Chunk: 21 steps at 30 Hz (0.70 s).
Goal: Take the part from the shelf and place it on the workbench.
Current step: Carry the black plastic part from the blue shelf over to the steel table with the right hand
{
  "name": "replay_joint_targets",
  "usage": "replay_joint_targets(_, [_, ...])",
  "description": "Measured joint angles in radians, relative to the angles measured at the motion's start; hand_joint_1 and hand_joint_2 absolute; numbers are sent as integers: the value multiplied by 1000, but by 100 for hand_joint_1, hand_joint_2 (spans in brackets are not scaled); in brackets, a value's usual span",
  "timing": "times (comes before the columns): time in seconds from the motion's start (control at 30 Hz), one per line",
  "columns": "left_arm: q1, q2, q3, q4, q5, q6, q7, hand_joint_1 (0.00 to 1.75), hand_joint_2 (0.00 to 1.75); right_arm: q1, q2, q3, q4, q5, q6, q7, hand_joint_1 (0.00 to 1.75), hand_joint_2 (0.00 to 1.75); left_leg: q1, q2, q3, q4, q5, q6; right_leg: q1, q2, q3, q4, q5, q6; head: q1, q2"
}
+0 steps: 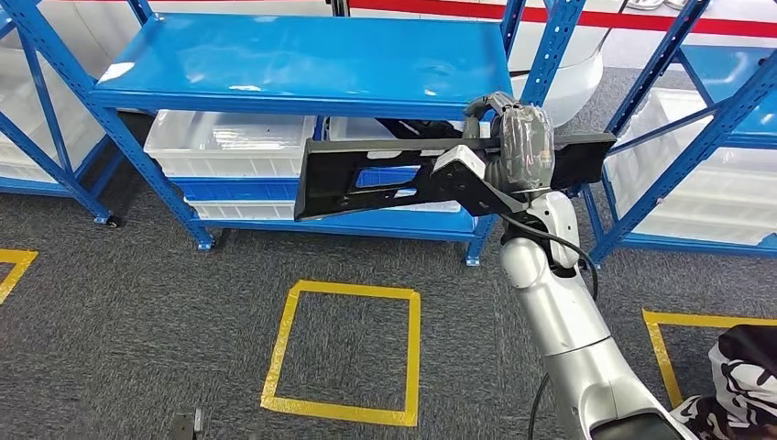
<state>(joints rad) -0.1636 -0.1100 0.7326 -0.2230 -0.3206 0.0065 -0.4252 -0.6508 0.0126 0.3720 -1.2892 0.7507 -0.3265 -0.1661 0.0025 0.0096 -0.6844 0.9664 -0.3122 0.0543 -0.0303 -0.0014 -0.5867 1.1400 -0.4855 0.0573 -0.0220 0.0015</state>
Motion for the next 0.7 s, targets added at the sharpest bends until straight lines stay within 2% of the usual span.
replay_joint_targets(0.03, [0,0,0,0,1,0,-1,0,175,-2,1,0,1,0,0,0,175,175,-1,0,-16,9,10,-7,2,2,48,-68,-12,-5,-2,0])
replay_joint_targets(0.07, [0,0,0,0,2,0,-4,0,175,-3,3,1,3,0,-1,-1,175,175,-3,0,-27,16,18,-13,3,3,79,-120,-29,-13,-2,0])
replay_joint_targets(0.1, [1,0,1,0,3,1,-6,0,175,-4,4,1,5,0,-2,-1,175,175,-3,0,-37,20,26,-17,5,4,93,-147,-42,-23,-2,0])
replay_joint_targets(0.17, [5,0,4,0,3,4,-9,0,175,-3,5,3,14,0,-3,-2,175,175,5,-1,-51,23,37,-27,1,3,77,-145,-37,-40,-3,0])
replay_joint_targets(0.2, [8,1,5,0,3,6,-10,0,175,-2,5,4,20,0,-2,-2,175,175,11,-2,-60,34,22,-32,-1,2,72,-141,-30,-48,-3,0])
replay_joint_targets(0.23, [10,0,7,1,3,6,-11,0,175,-2,5,5,24,0,-2,-2,175,175,15,-2,-71,61,-11,-38,-1,0,64,-139,-22,-56,-4,0])
replay_joint_targets(0.3, [13,0,12,1,6,4,-14,0,175,-5,6,6,30,0,-1,-2,175,175,19,-3,-98,164,-107,-48,3,-1,53,-137,-8,-65,-4,0])
replay_joint_targets(0.33, [13,0,15,1,8,2,-16,0,175,-7,7,7,32,0,-1,-2,175,175,19,-3,-110,224,-141,-51,4,-2,46,-135,-2,-66,-4,0])
replay_joint_targets(0.37, [13,0,18,1,11,1,-18,0,175,-7,7,7,35,-1,0,-2,175,175,20,-3,-113,267,-156,-52,6,-2,40,-133,2,-65,-4,0])
replay_joint_targets(0.4, [13,0,21,1,14,-1,-20,0,175,-6,7,7,38,-1,1,-2,175,175,20,-3,-100,278,-153,-50,7,-1,34,-130,4,-64,-4,0])
replay_joint_targets(0.43, [13,0,23,1,16,-2,-22,0,175,-6,6,7,41,-2,2,-2,175,175,20,-3,-67,249,-137,-47,8,-1,30,-127,6,-62,-4,0])
replay_joint_targets(0.5, [13,0,25,1,19,-5,-26,0,175,-7,6,7,43,-6,2,-3,175,175,17,-6,16,139,-115,-37,8,0,26,-127,9,-56,-3,0])
replay_joint_targets(0.53, [12,1,25,1,19,-6,-28,0,175,-9,6,7,44,-7,2,-4,175,175,12,-8,46,96,-109,-32,7,0,26,-129,13,-51,-3,0])
replay_joint_targets(0.57, [12,2,25,1,19,-6,-30,0,175,-11,6,8,44,-10,2,-5,175,175,6,-10,58,75,-110,-27,6,-1,26,-133,16,-45,-4,0])
replay_joint_targets(0.63, [12,2,26,1,20,-8,-33,0,175,-14,7,9,45,-16,2,-8,175,175,-5,-10,61,66,-101,-17,6,-1,28,-140,22,-34,-6,0])
replay_joint_targets(0.7, [12,2,26,1,20,-8,-35,0,175,-16,5,10,46,-20,1,-10,175,175,-3,-5,68,43,-89,-2,9,-1,19,-133,15,-29,-6,0])
